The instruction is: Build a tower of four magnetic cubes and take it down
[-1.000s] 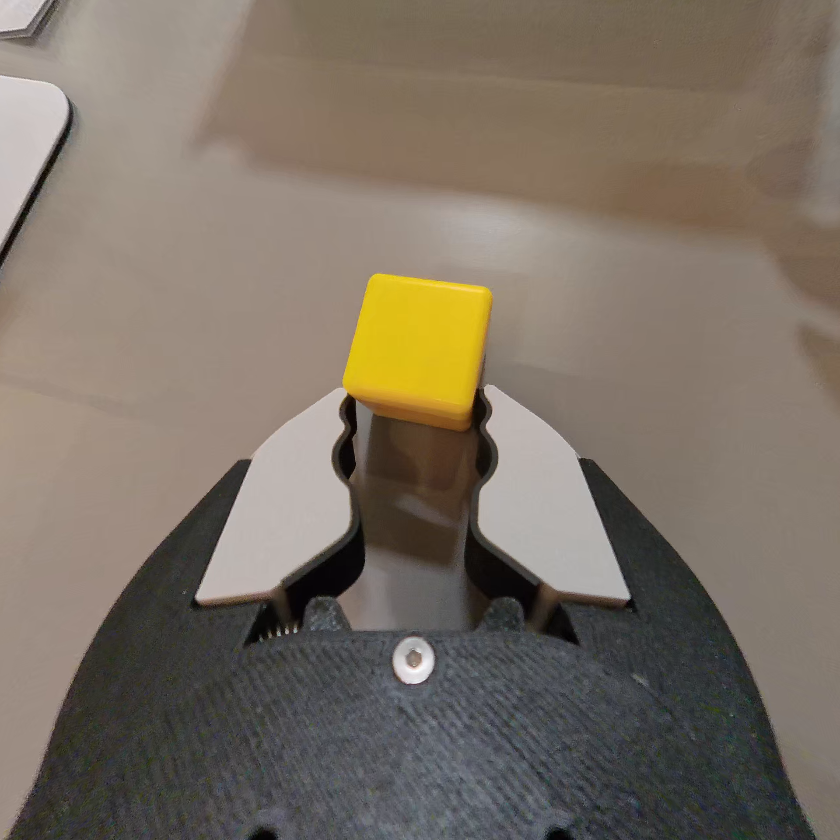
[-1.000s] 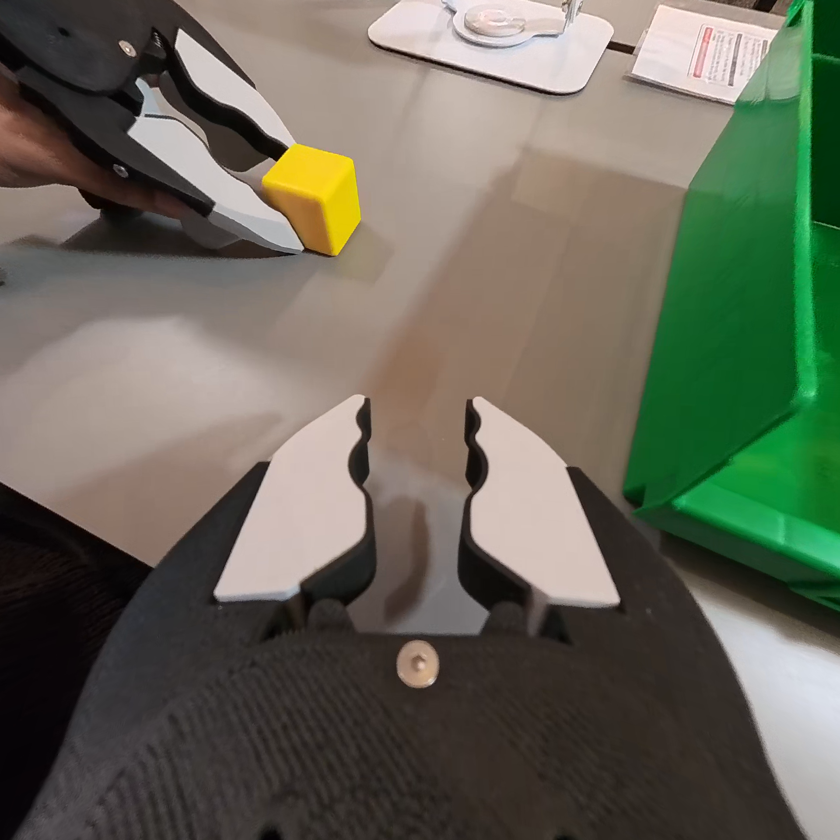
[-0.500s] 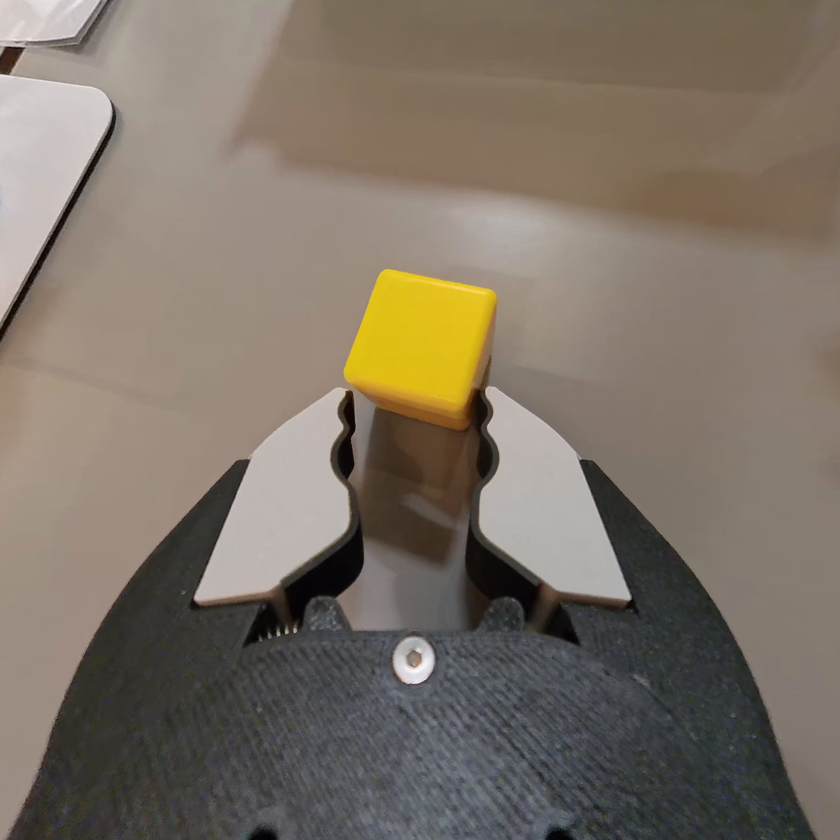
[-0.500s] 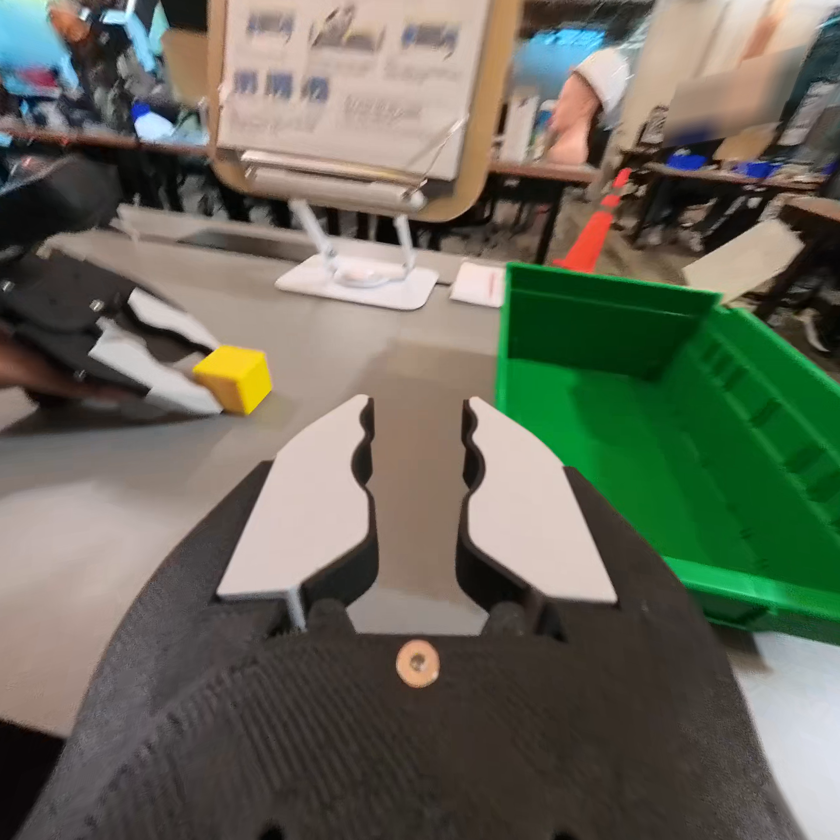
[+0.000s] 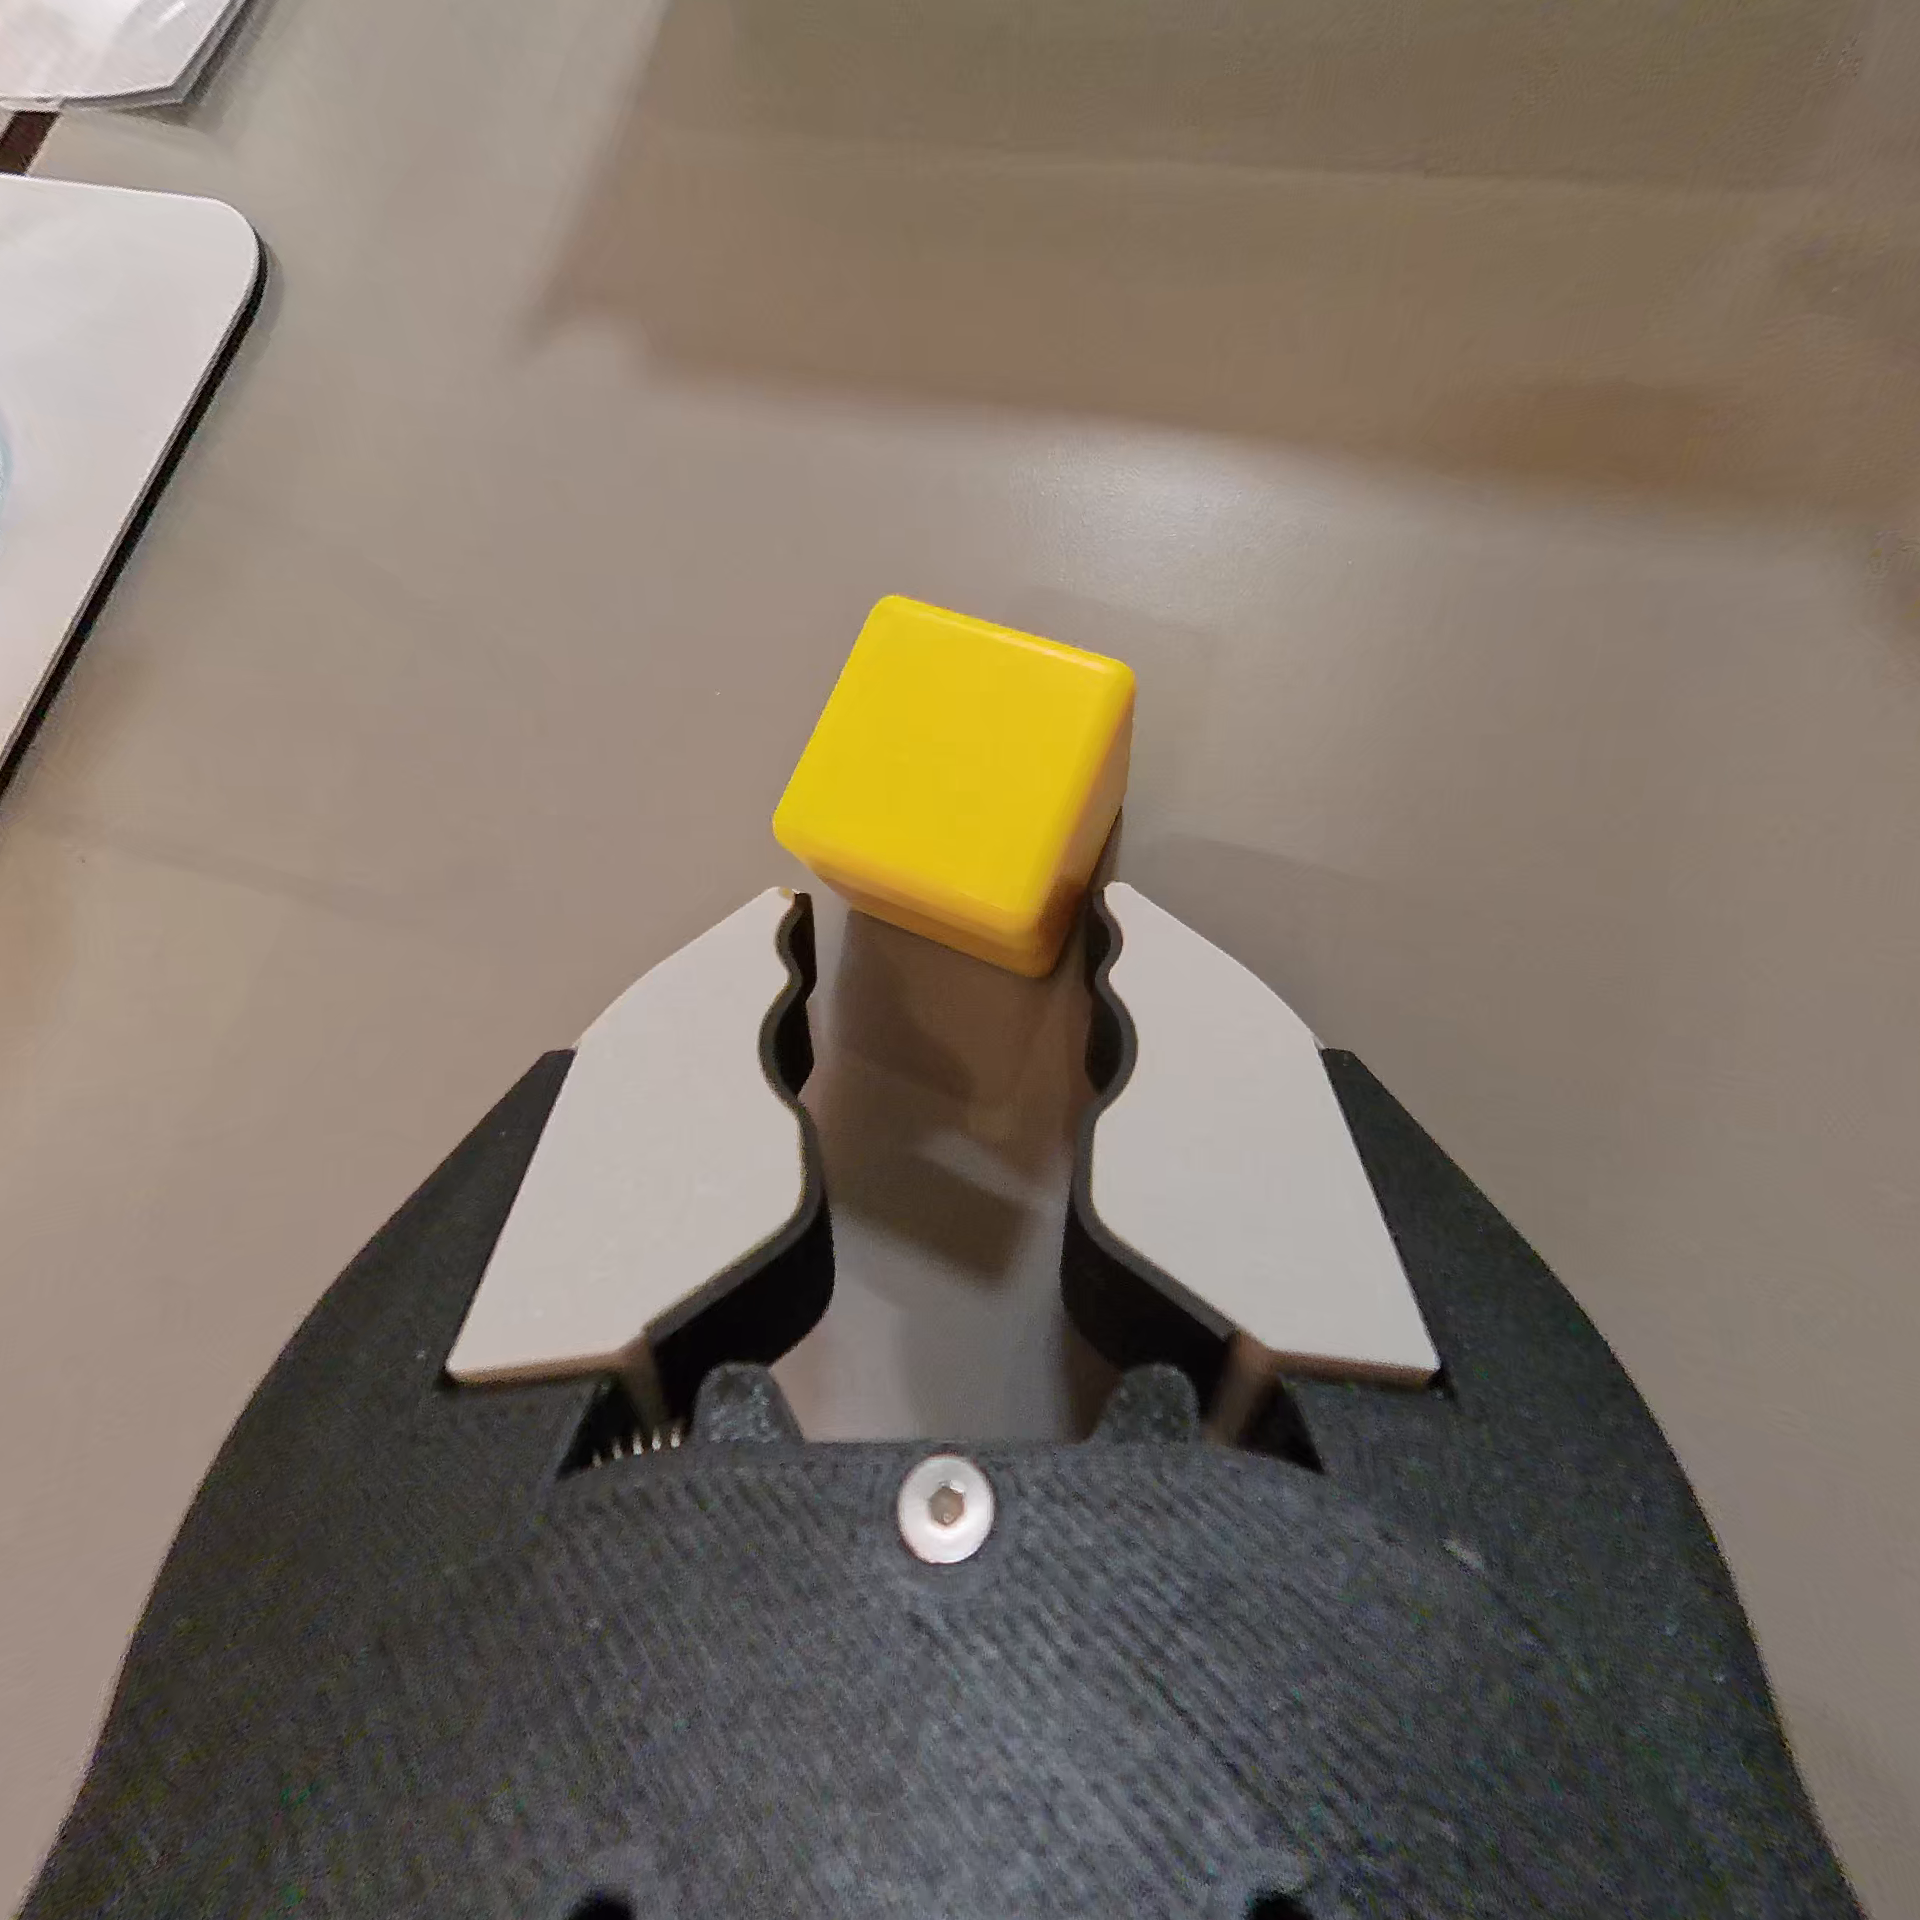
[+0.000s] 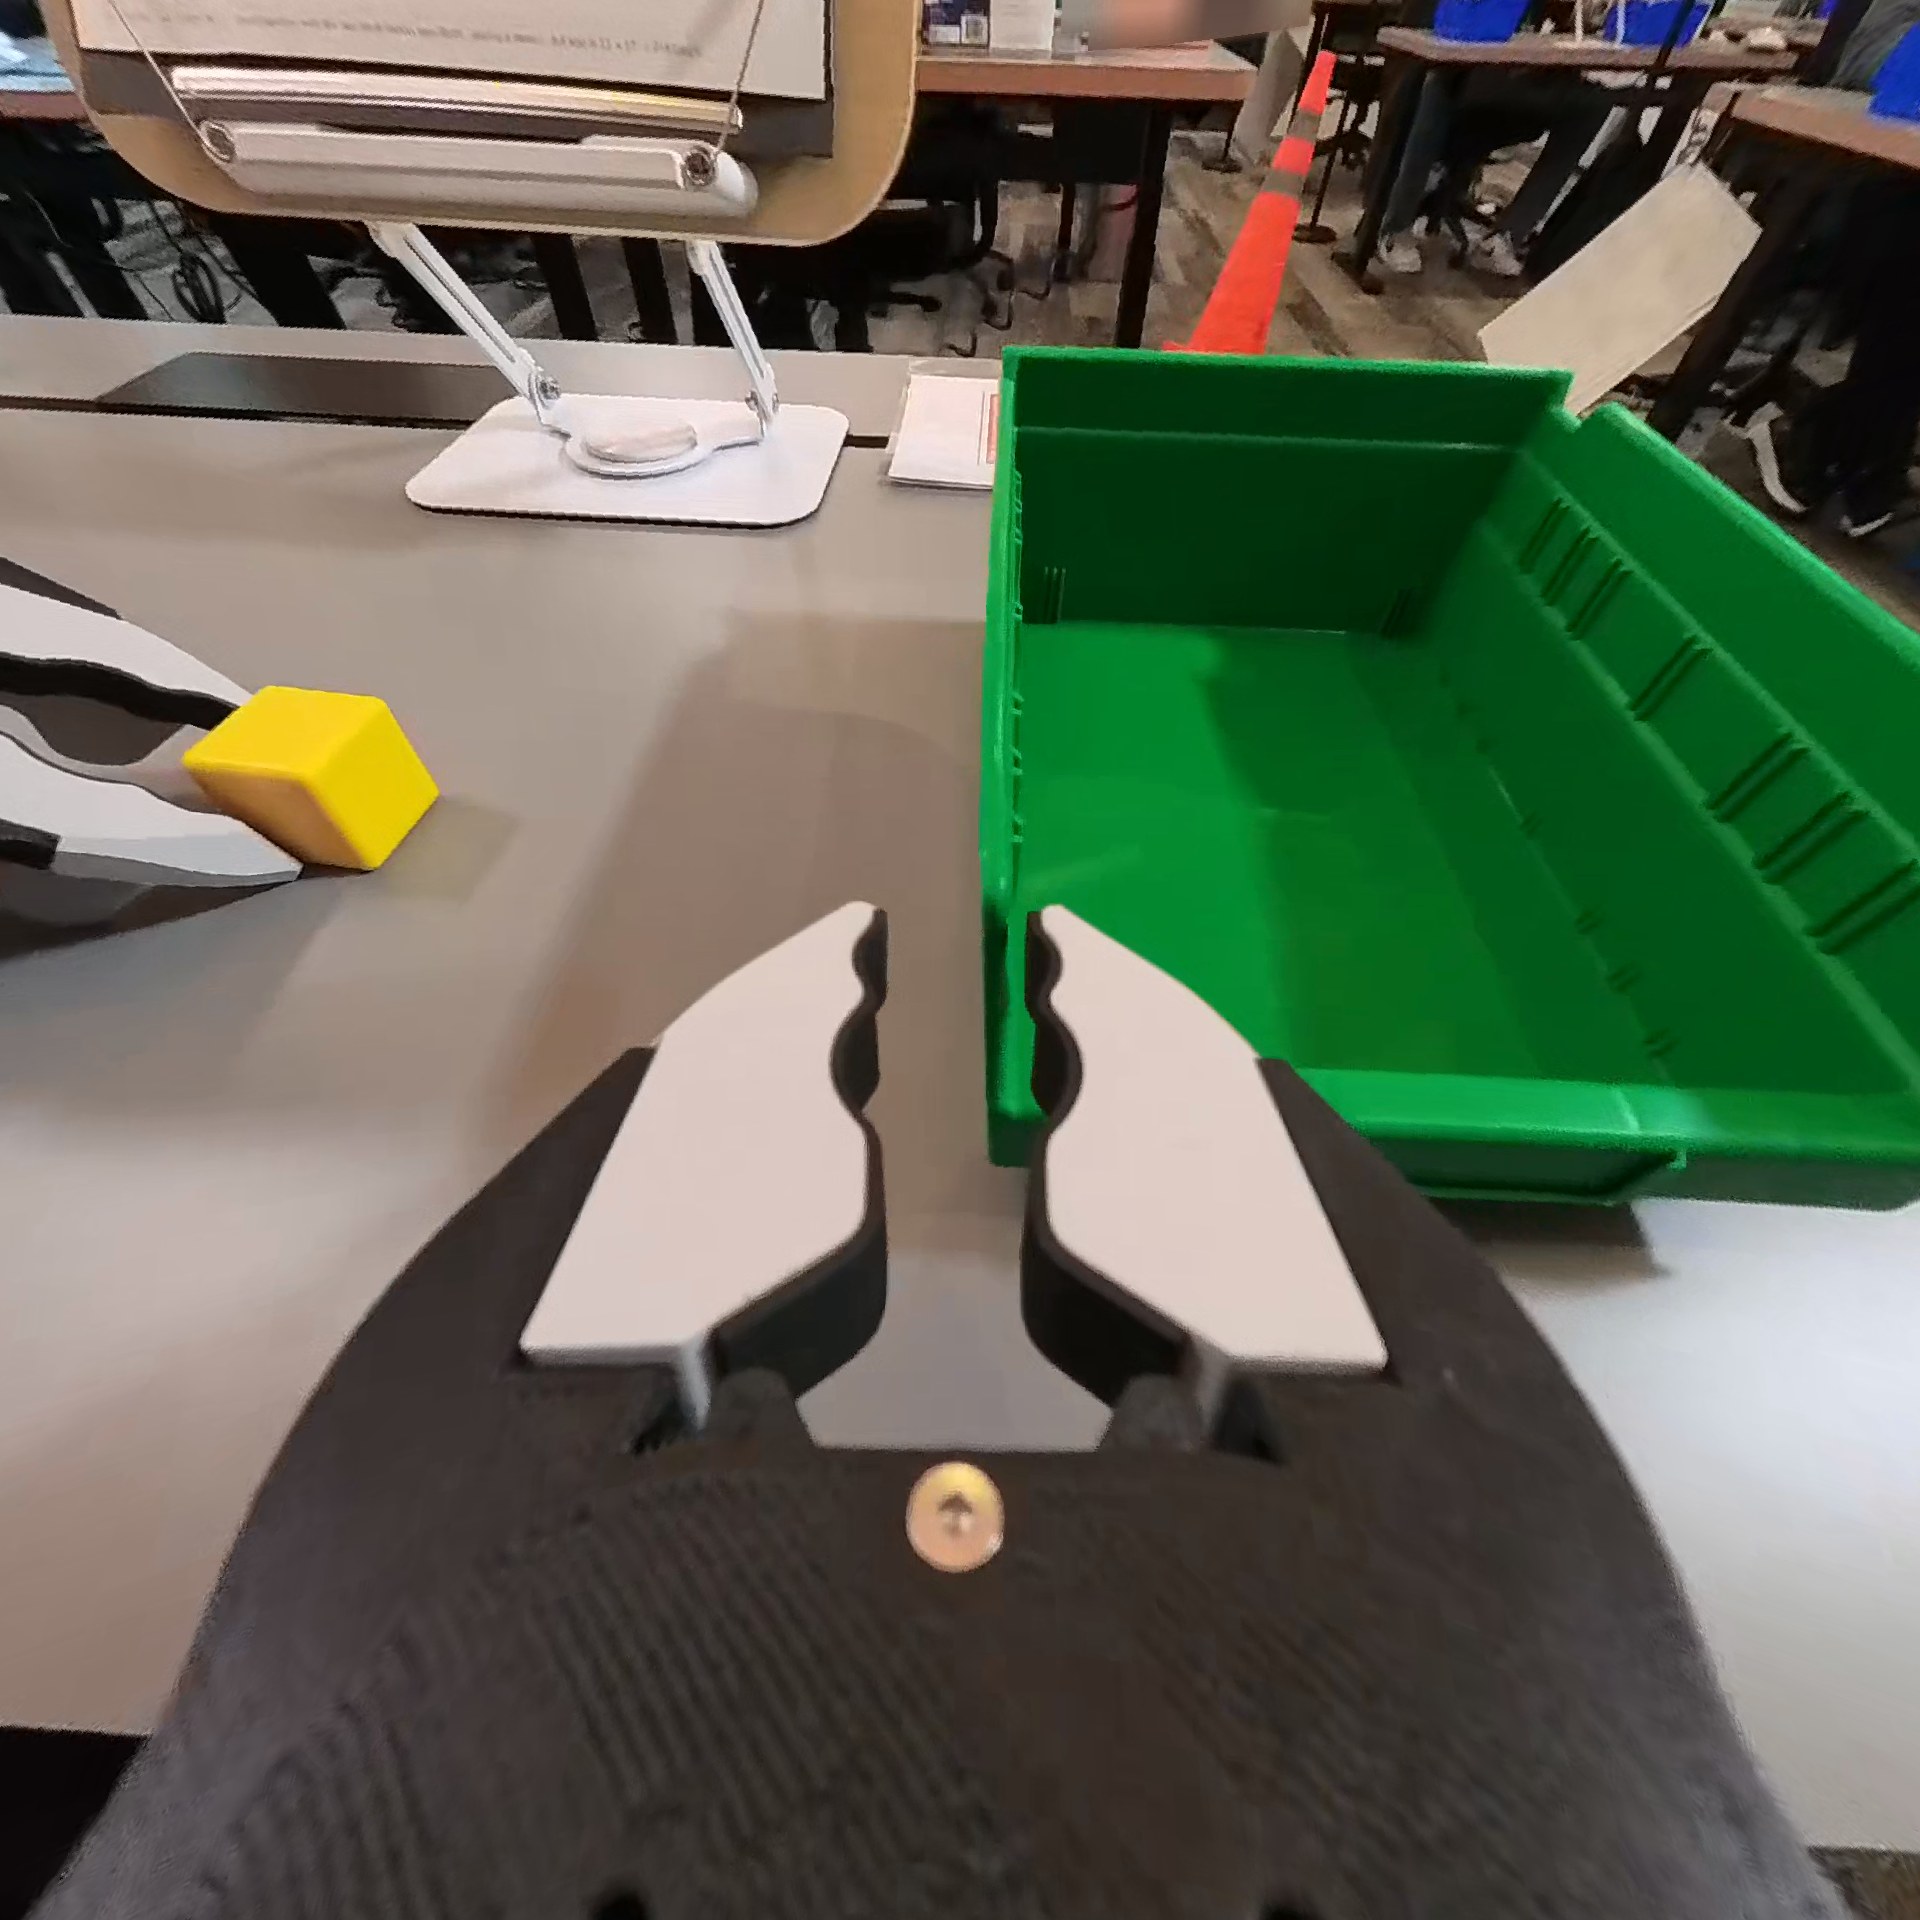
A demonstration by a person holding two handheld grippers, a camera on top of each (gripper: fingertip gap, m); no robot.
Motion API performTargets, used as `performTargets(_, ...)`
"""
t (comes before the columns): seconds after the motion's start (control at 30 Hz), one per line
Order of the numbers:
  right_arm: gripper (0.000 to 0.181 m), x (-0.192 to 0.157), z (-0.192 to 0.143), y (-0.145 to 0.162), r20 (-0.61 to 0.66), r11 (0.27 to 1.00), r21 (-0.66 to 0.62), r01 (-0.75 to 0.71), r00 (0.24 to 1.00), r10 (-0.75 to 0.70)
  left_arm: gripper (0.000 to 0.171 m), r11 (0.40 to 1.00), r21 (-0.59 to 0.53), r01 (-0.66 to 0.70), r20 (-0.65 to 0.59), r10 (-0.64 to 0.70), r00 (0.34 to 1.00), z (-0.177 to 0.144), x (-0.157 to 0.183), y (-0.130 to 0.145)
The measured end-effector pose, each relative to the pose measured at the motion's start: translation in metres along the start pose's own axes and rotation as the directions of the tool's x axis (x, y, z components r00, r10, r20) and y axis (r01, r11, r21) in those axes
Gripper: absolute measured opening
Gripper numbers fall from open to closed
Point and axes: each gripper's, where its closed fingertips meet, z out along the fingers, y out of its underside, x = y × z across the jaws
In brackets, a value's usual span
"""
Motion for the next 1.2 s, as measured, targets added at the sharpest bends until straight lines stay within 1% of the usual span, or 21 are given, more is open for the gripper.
performTargets(0.17, 0.007, 0.006, 0.0, 0.002, -0.01, 0.998, -0.009, -0.058, 0.998, 0.058, 0.049, 1.0, 0.002, -0.011, -0.008, 0.011, 1.0, 0.0, 0.002, 0.0)
performTargets(0.2, 0.006, 0.007, 0.0, 0.002, -0.011, 0.998, -0.01, -0.067, 0.998, 0.067, 0.049, 1.0, 0.003, -0.013, -0.009, 0.013, 1.0, 0.0, 0.003, 0.0)
performTargets(0.33, 0.006, 0.008, 0.0, 0.002, 0.0, 0.995, -0.01, -0.101, 0.995, 0.101, 0.048, 1.0, 0.002, -0.015, -0.014, 0.015, 1.0, 0.0, 0.004, 0.0)
performTargets(0.7, 0.006, 0.012, -0.002, 0.001, -0.031, 0.996, -0.004, -0.086, 0.996, 0.086, 0.041, 1.0, 0.0, -0.027, -0.053, 0.027, 0.998, 0.0, 0.012, 0.0)
performTargets(0.87, 0.018, 0.009, -0.005, -0.006, -0.006, 0.996, 0.037, -0.086, 0.996, 0.086, 0.04, 1.0, -0.006, -0.024, -0.077, 0.024, 0.997, -0.001, 0.015, 0.002)
performTargets(0.9, 0.021, 0.007, -0.005, -0.006, 0.004, 0.996, 0.039, -0.084, 0.996, 0.084, 0.042, 1.0, -0.007, -0.024, -0.074, 0.023, 0.997, -0.002, 0.014, 0.002)
performTargets(0.93, 0.022, 0.005, -0.005, -0.006, 0.01, 0.996, 0.039, -0.08, 0.997, 0.08, 0.048, 1.0, -0.005, -0.021, -0.054, 0.021, 0.998, -0.002, 0.011, 0.002)
performTargets(1.0, 0.023, 0.003, -0.005, -0.007, 0.013, 0.997, 0.04, -0.066, 0.998, 0.066, 0.075, 1.0, 0.02, -0.007, 0.042, 0.006, 0.999, -0.003, -0.003, -0.002)
performTargets(1.07, 0.024, 0.003, -0.004, -0.007, 0.009, 0.997, 0.042, -0.059, 0.998, 0.059, 0.082, 0.998, 0.069, -0.01, 0.107, 0.002, 0.994, -0.004, -0.012, -0.01)
performTargets(1.1, 0.024, 0.003, -0.004, -0.007, 0.008, 0.997, 0.044, -0.059, 0.998, 0.059, 0.083, 0.996, 0.086, -0.023, 0.11, 0.014, 0.994, -0.004, -0.012, -0.014)
performTargets(1.13, 0.024, 0.003, -0.004, -0.008, 0.008, 0.997, 0.046, -0.061, 0.998, 0.061, 0.083, 0.995, 0.092, -0.037, 0.1, 0.028, 0.995, -0.002, -0.012, -0.017)
performTargets(1.2, 0.024, 0.003, -0.004, -0.008, 0.009, 0.997, 0.05, -0.066, 0.998, 0.065, 0.081, 0.997, 0.067, -0.039, 0.037, 0.036, 0.999, 0.004, -0.006, -0.017)
